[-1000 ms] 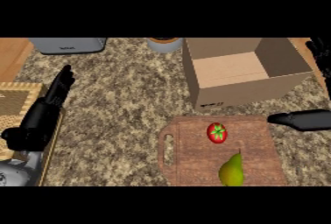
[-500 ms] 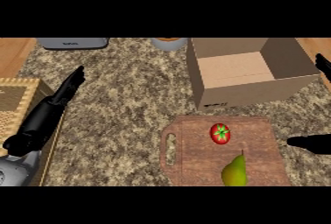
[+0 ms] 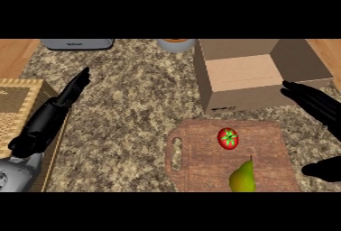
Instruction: Pick the tomato from the cutting board and place it in the cardboard box
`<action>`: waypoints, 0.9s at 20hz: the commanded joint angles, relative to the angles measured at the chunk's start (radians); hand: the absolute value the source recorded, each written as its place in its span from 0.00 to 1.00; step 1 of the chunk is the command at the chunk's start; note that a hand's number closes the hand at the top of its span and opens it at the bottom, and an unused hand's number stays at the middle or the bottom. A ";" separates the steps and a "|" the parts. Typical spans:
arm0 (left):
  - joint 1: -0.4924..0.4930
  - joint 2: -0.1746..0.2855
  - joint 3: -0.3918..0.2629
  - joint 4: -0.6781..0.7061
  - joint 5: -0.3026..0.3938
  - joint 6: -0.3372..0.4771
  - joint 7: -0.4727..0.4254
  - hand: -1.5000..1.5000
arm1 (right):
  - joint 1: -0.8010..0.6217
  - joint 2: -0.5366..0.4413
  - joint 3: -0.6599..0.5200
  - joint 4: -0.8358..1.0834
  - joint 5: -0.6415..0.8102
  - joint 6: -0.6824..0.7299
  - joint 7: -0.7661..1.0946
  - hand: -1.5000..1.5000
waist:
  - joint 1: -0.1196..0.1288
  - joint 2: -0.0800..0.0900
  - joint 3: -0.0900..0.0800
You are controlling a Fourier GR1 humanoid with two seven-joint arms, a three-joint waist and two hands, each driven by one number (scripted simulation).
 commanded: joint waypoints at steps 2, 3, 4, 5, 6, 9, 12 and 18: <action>-0.022 -0.031 0.009 0.103 -0.007 -0.024 -0.055 0.50 | -0.050 -0.011 0.152 -0.139 0.106 0.124 0.224 0.00 | -0.002 0.011 -0.015; -0.045 -0.054 -0.004 0.101 -0.022 -0.004 -0.034 0.50 | -0.076 0.005 0.184 -0.150 0.125 0.149 0.265 0.00 | 0.001 0.012 -0.015; -0.014 -0.048 -0.009 0.043 -0.001 -0.010 -0.014 0.50 | -0.125 -0.026 0.163 -0.188 0.104 0.207 0.359 0.00 | 0.011 0.008 -0.016; -0.040 -0.040 0.002 0.037 0.006 -0.019 0.011 0.50 | -0.161 0.023 0.213 -0.139 0.151 0.209 0.381 0.00 | 0.021 0.011 -0.014; 0.007 -0.036 -0.005 0.008 0.003 -0.021 -0.010 0.50 | -0.146 0.054 0.263 -0.194 0.175 0.221 0.452 0.00 | 0.021 0.008 -0.015; 0.008 -0.039 0.012 0.064 -0.003 -0.029 -0.050 0.50 | -0.231 0.116 0.295 -0.176 0.167 0.317 0.589 0.00 | 0.023 0.011 -0.015; -0.016 -0.020 0.034 0.037 0.000 -0.051 -0.002 0.50 | -0.253 0.203 0.347 -0.165 0.183 0.377 0.691 0.00 | 0.014 0.009 -0.013; -0.023 -0.089 0.020 0.059 -0.046 -0.018 -0.004 0.50 | -0.252 0.351 0.415 -0.104 0.248 0.401 0.783 0.00 | 0.007 0.010 -0.012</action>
